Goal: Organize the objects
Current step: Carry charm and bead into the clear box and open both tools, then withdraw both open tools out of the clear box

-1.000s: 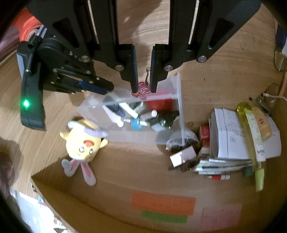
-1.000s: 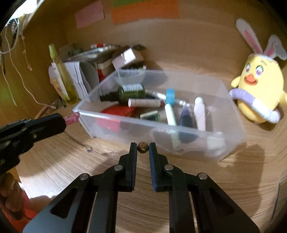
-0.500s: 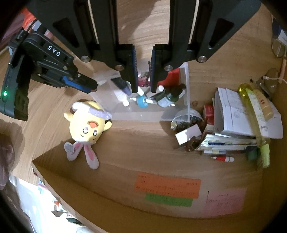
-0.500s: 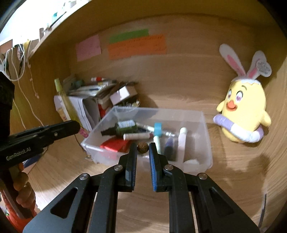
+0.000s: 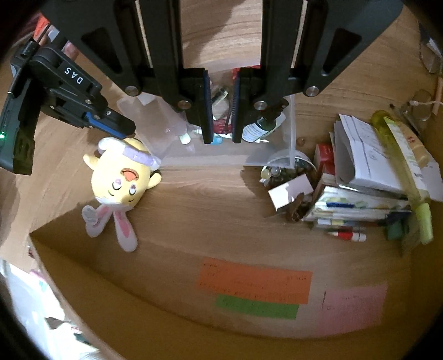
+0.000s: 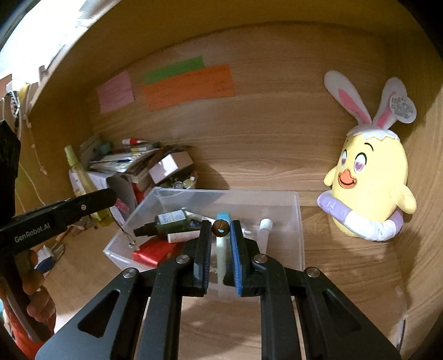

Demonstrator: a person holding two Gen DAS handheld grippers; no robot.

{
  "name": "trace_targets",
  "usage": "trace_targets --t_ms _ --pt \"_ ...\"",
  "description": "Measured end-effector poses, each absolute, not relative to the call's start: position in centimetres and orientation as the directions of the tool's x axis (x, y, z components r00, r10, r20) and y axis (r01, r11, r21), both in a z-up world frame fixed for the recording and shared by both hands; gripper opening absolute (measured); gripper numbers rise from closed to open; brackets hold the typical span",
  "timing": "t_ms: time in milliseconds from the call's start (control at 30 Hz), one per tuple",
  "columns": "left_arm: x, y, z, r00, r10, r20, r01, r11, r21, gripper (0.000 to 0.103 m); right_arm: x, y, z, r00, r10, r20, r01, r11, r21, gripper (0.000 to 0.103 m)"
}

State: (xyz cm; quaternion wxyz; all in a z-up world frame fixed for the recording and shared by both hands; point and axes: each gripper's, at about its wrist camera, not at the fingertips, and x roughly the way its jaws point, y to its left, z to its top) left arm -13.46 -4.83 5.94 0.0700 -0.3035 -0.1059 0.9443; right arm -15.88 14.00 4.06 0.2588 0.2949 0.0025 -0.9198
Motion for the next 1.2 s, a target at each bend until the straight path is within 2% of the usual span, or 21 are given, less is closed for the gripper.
trace_targets --t_ms 367,667,733,800,833,867,1133,1200 --pt "-15.8 -4.1 1.8 -0.728 0.211 -0.653 -0.072 -0.970 -0.233 0.012 -20.1 13.2 -0.9 -0.590 -0.478 -0.651 0.453 -0.863 0.223 0.012" --pt "-16.0 -3.4 0.0 -0.693 0.220 -0.687 -0.091 -0.971 -0.219 0.013 -20.3 11.7 -2.4 -0.560 -0.450 -0.695 0.471 -0.864 0.179 0.012" --pt "-15.9 -3.3 -0.1 -0.691 0.218 -0.689 -0.093 -0.972 -0.214 0.023 -20.2 11.5 -2.5 -0.554 -0.445 -0.704 0.476 -0.863 0.170 0.016" --pt "-15.6 -3.3 0.1 -0.699 0.211 -0.684 -0.090 -0.974 -0.209 0.032 -20.2 11.5 -2.4 -0.557 -0.438 -0.705 0.473 -0.866 0.164 0.030" --pt "-15.4 -3.4 0.2 -0.705 0.206 -0.678 -0.088 -0.975 -0.205 0.037 -20.1 11.5 -2.3 -0.560 -0.438 -0.703 0.473 -0.866 0.163 0.033" --pt "-15.2 -3.5 0.4 -0.710 0.204 -0.674 -0.086 -0.975 -0.205 0.038 -19.9 11.7 -2.0 -0.567 -0.440 -0.697 0.472 -0.866 0.163 0.036" --pt "-13.9 -4.0 1.5 -0.737 0.184 -0.650 -0.076 -0.979 -0.191 0.044 -18.1 12.6 0.0 -0.601 -0.448 -0.662 0.486 -0.862 0.143 0.036" --pt "-13.5 -4.0 1.7 -0.744 0.174 -0.645 -0.071 -0.981 -0.182 0.049 -17.4 13.1 0.4 -0.611 -0.449 -0.652 0.489 -0.862 0.136 0.043"
